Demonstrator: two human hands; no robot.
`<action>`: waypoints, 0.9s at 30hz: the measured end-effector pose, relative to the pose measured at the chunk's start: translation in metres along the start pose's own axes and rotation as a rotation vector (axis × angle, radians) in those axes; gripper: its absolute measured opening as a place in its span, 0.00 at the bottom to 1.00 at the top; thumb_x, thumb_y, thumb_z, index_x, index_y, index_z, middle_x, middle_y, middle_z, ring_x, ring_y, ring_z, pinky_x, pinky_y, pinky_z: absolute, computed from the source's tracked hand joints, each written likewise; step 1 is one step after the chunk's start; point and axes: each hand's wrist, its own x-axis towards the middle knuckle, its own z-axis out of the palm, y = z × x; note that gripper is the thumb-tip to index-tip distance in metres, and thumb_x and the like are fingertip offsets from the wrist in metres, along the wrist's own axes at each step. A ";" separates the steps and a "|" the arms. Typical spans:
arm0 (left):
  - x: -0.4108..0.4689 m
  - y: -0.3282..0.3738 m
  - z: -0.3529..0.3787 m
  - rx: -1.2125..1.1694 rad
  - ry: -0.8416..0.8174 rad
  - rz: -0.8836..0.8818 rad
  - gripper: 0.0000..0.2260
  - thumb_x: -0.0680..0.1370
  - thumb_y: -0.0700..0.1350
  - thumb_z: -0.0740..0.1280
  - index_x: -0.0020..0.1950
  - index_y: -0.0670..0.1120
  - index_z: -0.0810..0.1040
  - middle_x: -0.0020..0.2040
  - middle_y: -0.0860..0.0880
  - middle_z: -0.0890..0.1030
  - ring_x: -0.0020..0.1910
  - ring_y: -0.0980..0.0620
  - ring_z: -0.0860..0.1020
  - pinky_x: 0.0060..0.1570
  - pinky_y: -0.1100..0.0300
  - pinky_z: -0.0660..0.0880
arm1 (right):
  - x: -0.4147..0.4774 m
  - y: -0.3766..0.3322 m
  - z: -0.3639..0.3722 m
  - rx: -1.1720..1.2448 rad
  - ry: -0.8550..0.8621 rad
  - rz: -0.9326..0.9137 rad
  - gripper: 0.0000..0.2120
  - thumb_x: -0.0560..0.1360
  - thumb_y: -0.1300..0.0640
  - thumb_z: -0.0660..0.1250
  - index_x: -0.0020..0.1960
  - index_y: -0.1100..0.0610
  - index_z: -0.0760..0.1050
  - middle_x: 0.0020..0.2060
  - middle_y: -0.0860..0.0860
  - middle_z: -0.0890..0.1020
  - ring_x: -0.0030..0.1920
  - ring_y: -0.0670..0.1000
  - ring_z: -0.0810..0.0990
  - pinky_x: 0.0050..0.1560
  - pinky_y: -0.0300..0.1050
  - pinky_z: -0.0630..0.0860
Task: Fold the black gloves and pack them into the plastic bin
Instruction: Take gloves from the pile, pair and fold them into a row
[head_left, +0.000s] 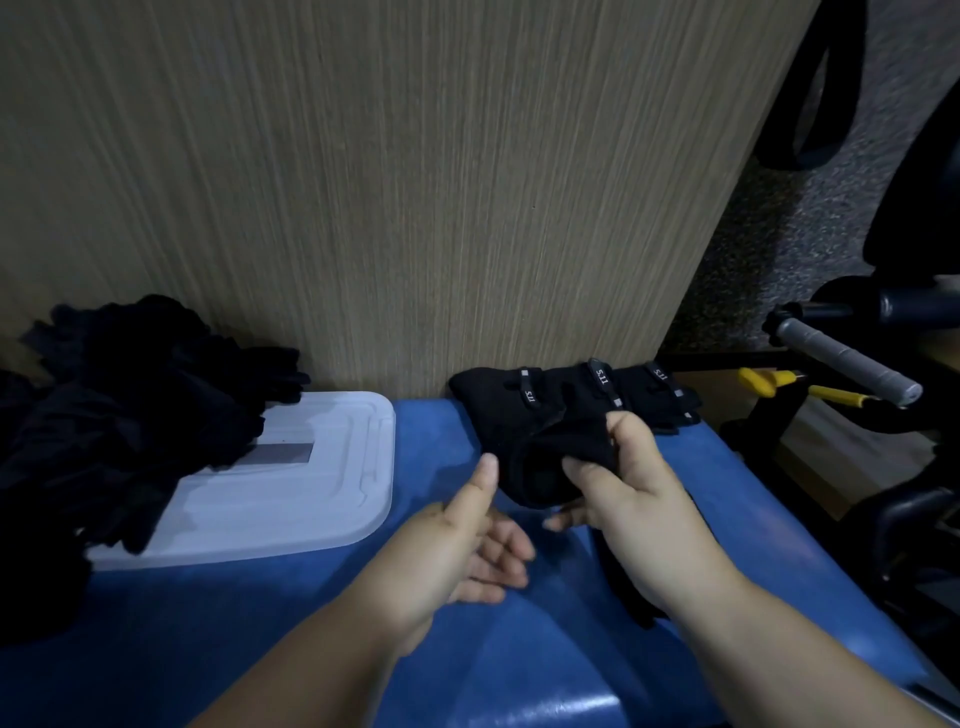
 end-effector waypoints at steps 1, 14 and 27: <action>0.000 0.000 0.000 -0.042 -0.067 -0.049 0.38 0.63 0.73 0.51 0.43 0.43 0.83 0.39 0.46 0.85 0.45 0.48 0.84 0.46 0.57 0.78 | 0.000 0.000 0.000 0.043 -0.040 0.019 0.06 0.77 0.63 0.63 0.53 0.56 0.70 0.43 0.51 0.82 0.40 0.52 0.82 0.38 0.47 0.78; -0.001 0.013 -0.001 -0.753 0.096 0.120 0.13 0.82 0.44 0.58 0.59 0.39 0.78 0.52 0.39 0.84 0.51 0.44 0.83 0.54 0.50 0.77 | -0.003 0.002 0.003 -0.226 -0.096 0.178 0.11 0.79 0.61 0.61 0.58 0.47 0.67 0.33 0.49 0.83 0.32 0.47 0.81 0.33 0.40 0.75; 0.000 0.011 -0.005 -0.674 0.076 0.057 0.17 0.79 0.53 0.61 0.58 0.43 0.80 0.52 0.43 0.84 0.53 0.45 0.83 0.59 0.48 0.75 | -0.004 0.014 0.003 -0.424 -0.079 -0.229 0.24 0.69 0.75 0.64 0.37 0.43 0.75 0.51 0.35 0.73 0.51 0.44 0.77 0.52 0.45 0.76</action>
